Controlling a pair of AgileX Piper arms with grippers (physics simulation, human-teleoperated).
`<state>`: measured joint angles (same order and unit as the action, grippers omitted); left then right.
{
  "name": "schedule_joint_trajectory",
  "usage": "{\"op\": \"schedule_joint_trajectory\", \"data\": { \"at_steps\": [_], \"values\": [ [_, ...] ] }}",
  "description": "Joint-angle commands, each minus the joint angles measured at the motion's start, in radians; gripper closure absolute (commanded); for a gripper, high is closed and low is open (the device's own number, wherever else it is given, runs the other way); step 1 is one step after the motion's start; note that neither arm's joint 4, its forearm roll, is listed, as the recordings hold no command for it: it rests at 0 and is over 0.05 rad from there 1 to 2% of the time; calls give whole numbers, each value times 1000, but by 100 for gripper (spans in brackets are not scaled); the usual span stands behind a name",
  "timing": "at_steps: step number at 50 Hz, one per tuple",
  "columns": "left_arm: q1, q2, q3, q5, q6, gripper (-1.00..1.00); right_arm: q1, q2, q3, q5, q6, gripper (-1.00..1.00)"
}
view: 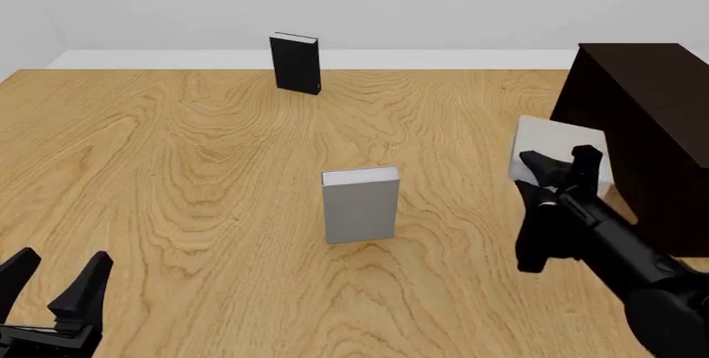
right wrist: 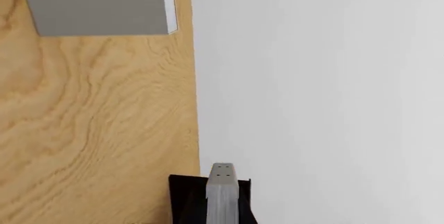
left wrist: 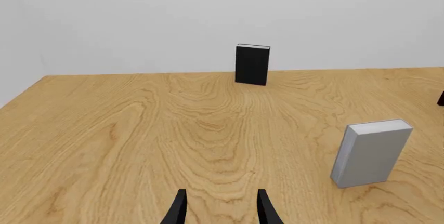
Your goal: Pick up the book on the right and place it on the cabinet shelf.
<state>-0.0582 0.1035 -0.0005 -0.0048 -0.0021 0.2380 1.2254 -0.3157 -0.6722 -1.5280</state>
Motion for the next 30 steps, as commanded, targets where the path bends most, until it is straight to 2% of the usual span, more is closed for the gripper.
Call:
{"op": "schedule_joint_trajectory", "data": {
  "at_steps": [1, 30],
  "values": [
    [2, -10, 0, 10, 4, -100, -25, 34, -58, -14, 14, 100],
    [3, -10, 0, 13, 7, -100, -100, 126, -101, -45, 19, 100]
  ]
}}
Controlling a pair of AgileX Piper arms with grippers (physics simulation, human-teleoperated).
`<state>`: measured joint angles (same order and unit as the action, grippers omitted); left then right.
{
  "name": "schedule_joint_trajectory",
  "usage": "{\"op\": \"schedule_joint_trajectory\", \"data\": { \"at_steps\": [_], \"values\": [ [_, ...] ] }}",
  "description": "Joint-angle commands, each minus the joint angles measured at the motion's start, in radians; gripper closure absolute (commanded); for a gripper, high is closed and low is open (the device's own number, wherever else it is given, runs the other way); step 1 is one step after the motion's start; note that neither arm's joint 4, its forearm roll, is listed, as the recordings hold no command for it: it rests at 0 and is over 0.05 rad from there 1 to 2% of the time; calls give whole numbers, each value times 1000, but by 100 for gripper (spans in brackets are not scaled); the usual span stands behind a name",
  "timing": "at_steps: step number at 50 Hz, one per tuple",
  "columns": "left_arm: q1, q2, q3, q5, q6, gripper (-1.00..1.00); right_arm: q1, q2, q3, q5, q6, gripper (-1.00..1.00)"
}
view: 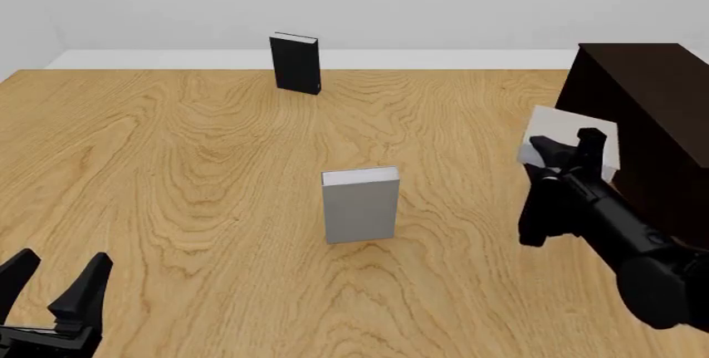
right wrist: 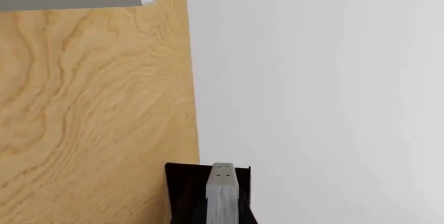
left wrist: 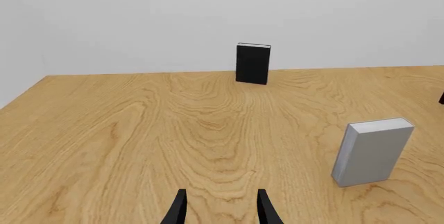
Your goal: Pick up the book on the right and place it on the cabinet shelf.
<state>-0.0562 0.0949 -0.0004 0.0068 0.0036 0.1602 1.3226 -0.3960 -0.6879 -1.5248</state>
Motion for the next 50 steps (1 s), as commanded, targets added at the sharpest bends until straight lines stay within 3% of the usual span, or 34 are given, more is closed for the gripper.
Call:
{"op": "schedule_joint_trajectory", "data": {
  "at_steps": [1, 27, 50],
  "values": [
    [1, -1, 0, 1, 2, -100, -23, 33, -22, -32, 15, 100],
    [4, 9, 0, -11, 3, -100, -75, 172, -55, -122, 12, 100],
    [7, 6, 0, -3, 9, -100, -123, 260, -138, -121, 3, 100]
  ]
}}
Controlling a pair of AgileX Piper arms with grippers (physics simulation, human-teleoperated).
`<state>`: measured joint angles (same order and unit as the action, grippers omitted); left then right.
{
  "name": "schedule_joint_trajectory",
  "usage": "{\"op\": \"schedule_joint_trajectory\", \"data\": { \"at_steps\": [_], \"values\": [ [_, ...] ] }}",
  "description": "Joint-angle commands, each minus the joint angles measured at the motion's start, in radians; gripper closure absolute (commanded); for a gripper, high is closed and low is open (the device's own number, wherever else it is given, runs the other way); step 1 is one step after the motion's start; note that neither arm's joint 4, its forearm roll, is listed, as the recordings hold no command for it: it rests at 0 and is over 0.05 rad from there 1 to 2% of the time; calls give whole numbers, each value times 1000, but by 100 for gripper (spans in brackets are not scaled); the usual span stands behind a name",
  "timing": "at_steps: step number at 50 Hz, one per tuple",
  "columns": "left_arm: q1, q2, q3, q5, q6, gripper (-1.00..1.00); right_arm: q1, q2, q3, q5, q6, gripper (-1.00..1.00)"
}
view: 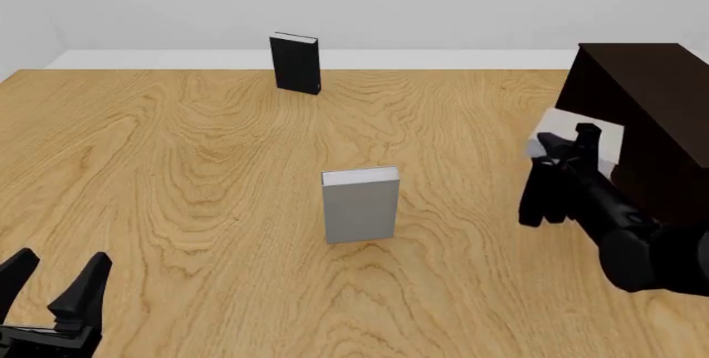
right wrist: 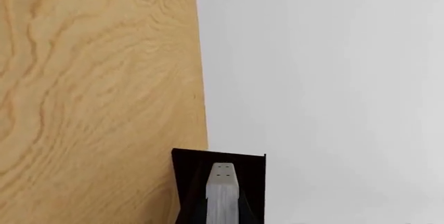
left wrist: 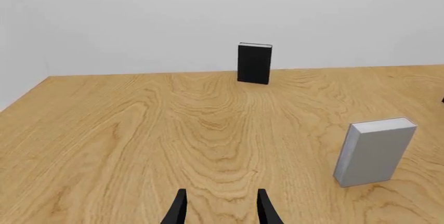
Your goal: Pick up the book on the right and place it on the cabinet shelf.
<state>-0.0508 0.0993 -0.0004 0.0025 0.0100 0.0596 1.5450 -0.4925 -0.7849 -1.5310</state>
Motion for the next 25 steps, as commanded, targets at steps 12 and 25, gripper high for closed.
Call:
{"op": "schedule_joint_trajectory", "data": {
  "at_steps": [12, 25],
  "values": [
    [3, -7, 0, 13, 4, -100, -43, 84, -78, -25, 14, 100],
    [4, -16, 0, 26, 7, -100, -72, 129, -115, -25, 6, 100]
  ]
}}
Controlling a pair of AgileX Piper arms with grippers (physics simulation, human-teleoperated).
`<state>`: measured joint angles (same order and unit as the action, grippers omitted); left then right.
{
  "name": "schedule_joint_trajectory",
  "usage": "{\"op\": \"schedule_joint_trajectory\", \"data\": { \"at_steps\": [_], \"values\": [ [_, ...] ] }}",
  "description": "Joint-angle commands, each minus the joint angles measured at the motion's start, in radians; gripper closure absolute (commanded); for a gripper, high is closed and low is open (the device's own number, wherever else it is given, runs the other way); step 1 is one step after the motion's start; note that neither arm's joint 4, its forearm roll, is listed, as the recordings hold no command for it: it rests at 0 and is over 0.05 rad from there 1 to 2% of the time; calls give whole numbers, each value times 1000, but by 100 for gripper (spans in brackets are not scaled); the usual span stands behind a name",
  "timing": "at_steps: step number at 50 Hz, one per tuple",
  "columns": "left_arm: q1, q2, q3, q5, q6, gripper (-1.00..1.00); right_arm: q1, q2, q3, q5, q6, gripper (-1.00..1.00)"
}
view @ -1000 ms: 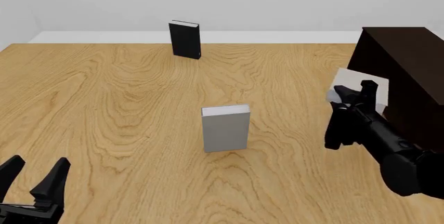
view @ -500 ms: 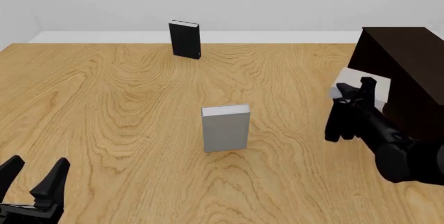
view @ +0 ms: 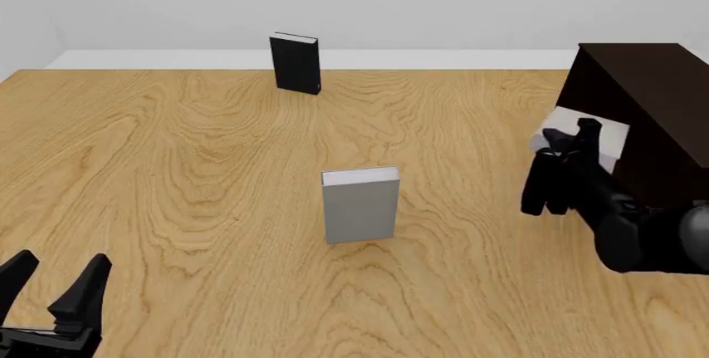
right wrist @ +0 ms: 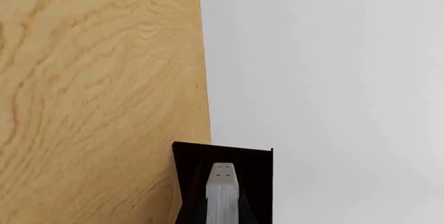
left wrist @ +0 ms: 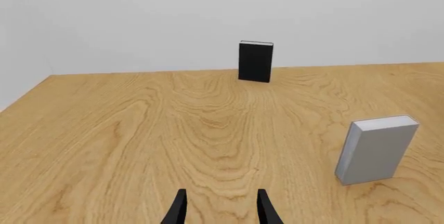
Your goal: Pick up the book on the right and place it on the cabinet shelf.
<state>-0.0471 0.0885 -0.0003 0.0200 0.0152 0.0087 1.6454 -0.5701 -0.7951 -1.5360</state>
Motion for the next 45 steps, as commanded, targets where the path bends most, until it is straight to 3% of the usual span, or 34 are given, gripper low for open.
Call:
{"op": "schedule_joint_trajectory", "data": {
  "at_steps": [1, 22, 45],
  "values": [
    [1, -3, 0, 6, 1, -100, -22, 30, -42, -11, 15, 100],
    [2, 9, 0, -8, 3, -100, -69, 43, -84, 11, -1, 100],
    [3, 0, 0, 4, 3, -100, -136, 88, -122, 11, 18, 100]
  ]
}}
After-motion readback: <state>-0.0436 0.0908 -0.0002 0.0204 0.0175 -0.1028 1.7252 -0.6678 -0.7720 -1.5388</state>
